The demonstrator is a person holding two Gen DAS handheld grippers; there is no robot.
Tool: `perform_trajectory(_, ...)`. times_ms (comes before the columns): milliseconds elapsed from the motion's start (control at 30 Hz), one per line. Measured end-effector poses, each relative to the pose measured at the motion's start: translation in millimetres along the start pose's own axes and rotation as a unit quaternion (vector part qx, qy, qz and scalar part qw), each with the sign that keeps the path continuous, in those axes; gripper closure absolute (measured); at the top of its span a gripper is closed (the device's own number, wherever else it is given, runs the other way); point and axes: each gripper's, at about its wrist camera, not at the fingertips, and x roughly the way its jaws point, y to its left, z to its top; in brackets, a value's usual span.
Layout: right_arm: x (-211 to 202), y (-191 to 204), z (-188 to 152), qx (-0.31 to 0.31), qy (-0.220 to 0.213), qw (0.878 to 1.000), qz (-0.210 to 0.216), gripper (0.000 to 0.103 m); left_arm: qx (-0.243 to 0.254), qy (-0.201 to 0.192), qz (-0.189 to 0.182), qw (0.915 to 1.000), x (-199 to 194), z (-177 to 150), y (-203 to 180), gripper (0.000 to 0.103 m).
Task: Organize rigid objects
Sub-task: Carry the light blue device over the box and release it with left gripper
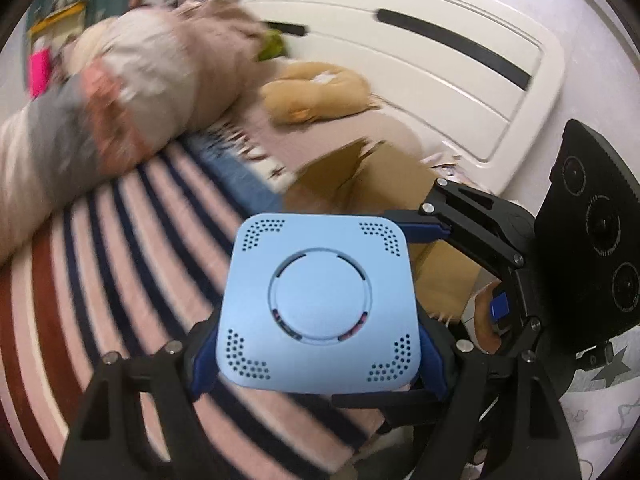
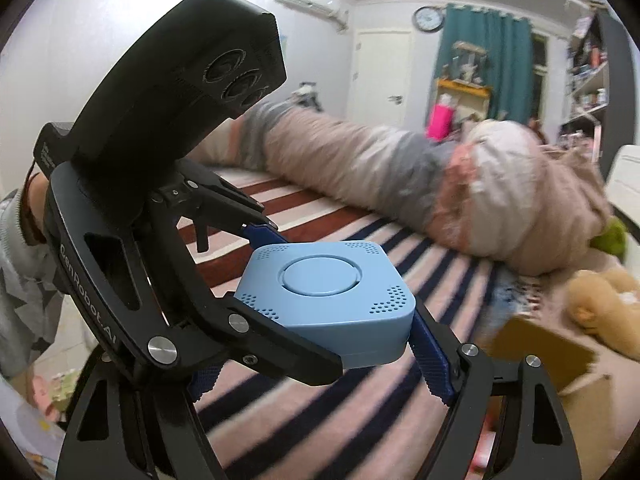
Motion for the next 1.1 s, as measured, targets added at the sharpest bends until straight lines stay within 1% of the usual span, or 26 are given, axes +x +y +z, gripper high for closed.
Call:
perform_trajectory(33,-10,-13,-1,0.005,-0.002,1.0,-0.016,0.025,0.011,0.003,-0.008,0.9999,9,13,-9,0.026)
perform_trajectory(100,-22,-31,-7,0.016,-0.002,0.999,-0.036,0.025,0.028,0.013,-0.021,0.9993,27,32,-23,0.025)
perform_trajectory(233,-45,-77,-29,0.059,0.011,0.995,-0.077,0.025,0.055,0.044,-0.05,0.9962,76,67,-51,0.025)
perform_trajectory(300,-52,-96,-42,0.082,0.02,0.993,-0.088,0.025,0.06,0.061,-0.062,0.9944,95,76,-59,0.025)
perform_trajectory(367,-56,-107,-51,0.092,0.033,0.991,-0.094,0.025,0.061,0.077,-0.071,0.9926,113,81,-64,0.025)
perform_trajectory(433,-54,-115,-59,0.096,0.049,0.989,-0.101,0.024,0.06,0.084,-0.072,0.992,125,82,-65,0.024)
perform_trajectory(467,-53,-117,-62,0.096,0.056,0.988,-0.104,0.024,0.06,0.085,-0.071,0.992,128,81,-64,0.021)
perform_trajectory(500,-51,-118,-64,0.096,0.067,0.987,-0.108,0.024,0.061,0.084,-0.061,0.9927,130,81,-65,0.016)
perform_trajectory(533,-45,-119,-67,0.093,0.087,0.986,-0.111,0.024,0.062,0.081,-0.051,0.9935,132,82,-66,0.014)
perform_trajectory(567,-44,-120,-69,0.089,0.097,0.985,-0.113,0.021,0.061,0.077,-0.042,0.9943,130,82,-65,0.01)
perform_trajectory(600,-42,-119,-72,0.085,0.105,0.984,-0.115,0.015,0.058,0.071,-0.036,0.9952,127,81,-64,0.009)
perform_trajectory(633,-43,-117,-73,0.083,0.107,0.984,-0.115,0.013,0.055,0.068,-0.034,0.9956,125,80,-62,0.008)
perform_trajectory(700,-45,-116,-74,0.086,0.11,0.983,-0.116,0.012,0.05,0.055,-0.023,0.9969,117,77,-57,0.003)
perform_trajectory(833,-54,-120,-72,0.107,0.096,0.984,-0.103,0.012,0.027,0.013,0.014,0.9995,90,67,-43,0.003)
perform_trajectory(900,-59,-122,-68,0.114,0.084,0.985,-0.096,0.008,0.007,-0.016,0.04,0.9991,73,59,-35,0.003)
perform_trajectory(1000,-67,-121,-63,0.114,0.06,0.988,-0.081,0.007,-0.032,-0.067,0.077,0.9943,43,44,-23,0.003)
perform_trajectory(1033,-70,-120,-60,0.111,0.046,0.99,-0.072,0.005,-0.051,-0.08,0.094,0.9911,33,38,-18,0.003)
perform_trajectory(1067,-73,-119,-57,0.108,0.035,0.991,-0.066,0.0,-0.069,-0.087,0.109,0.9878,25,32,-14,0.003)
perform_trajectory(1100,-75,-118,-54,0.105,0.022,0.992,-0.061,0.0,-0.09,-0.096,0.129,0.9829,16,25,-10,0.003)
